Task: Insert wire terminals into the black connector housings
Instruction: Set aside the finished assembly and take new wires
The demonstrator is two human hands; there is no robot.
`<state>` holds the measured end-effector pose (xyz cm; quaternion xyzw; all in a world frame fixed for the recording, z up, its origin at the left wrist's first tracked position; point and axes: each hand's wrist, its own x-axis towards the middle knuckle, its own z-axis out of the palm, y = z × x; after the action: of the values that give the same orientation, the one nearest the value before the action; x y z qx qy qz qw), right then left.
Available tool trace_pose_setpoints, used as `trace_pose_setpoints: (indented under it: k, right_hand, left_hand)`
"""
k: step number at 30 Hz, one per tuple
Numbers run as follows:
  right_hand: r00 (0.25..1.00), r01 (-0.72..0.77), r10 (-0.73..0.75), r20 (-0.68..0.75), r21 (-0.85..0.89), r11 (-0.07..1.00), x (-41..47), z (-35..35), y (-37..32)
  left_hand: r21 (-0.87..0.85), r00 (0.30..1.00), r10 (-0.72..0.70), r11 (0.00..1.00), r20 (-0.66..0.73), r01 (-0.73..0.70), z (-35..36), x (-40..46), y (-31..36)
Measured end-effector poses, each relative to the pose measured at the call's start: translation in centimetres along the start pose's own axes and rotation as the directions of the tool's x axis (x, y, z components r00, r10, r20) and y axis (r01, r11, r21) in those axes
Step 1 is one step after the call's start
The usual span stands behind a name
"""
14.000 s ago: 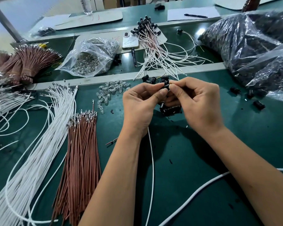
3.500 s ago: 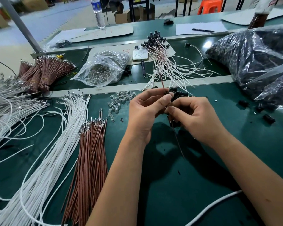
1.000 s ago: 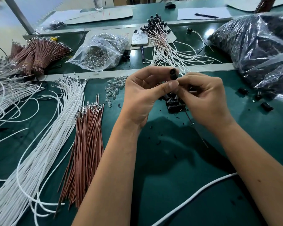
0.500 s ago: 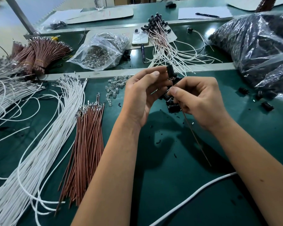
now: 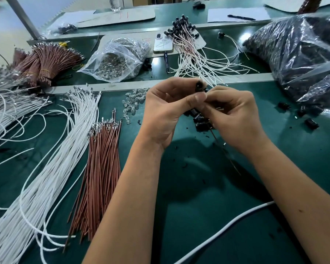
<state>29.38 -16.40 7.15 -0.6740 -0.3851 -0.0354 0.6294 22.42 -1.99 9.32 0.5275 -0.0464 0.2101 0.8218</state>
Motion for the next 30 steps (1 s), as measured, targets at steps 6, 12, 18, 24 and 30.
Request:
trace_pose_setpoints:
  k: [6,12,18,24,30]
  right_hand:
    - [0.998,0.059,-0.06,-0.03,-0.049,0.997,0.04,-0.1,-0.14]
    - [0.996,0.078,-0.082,-0.039,-0.088,0.993,0.09,-0.15,-0.24]
    - [0.994,0.103,-0.106,-0.036,-0.078,0.992,0.16,-0.31,-0.2]
    - [0.994,0.101,-0.103,-0.023,-0.061,0.993,0.18,-0.39,-0.18]
    - [0.993,0.115,-0.117,-0.022,-0.091,0.989,0.25,-0.45,-0.08]
  left_hand:
    - [0.014,0.999,0.024,1.0,0.035,-0.024,0.04,0.0,-0.07]
    - [0.009,0.998,0.024,1.0,0.058,-0.025,0.07,0.03,-0.03]
    - [0.029,0.995,0.039,0.999,0.096,-0.042,0.1,-0.06,0.01]
    - [0.045,0.992,0.047,0.998,0.114,-0.053,0.11,-0.06,0.05]
    - [0.04,0.992,0.054,0.997,0.115,-0.059,0.25,-0.1,0.17]
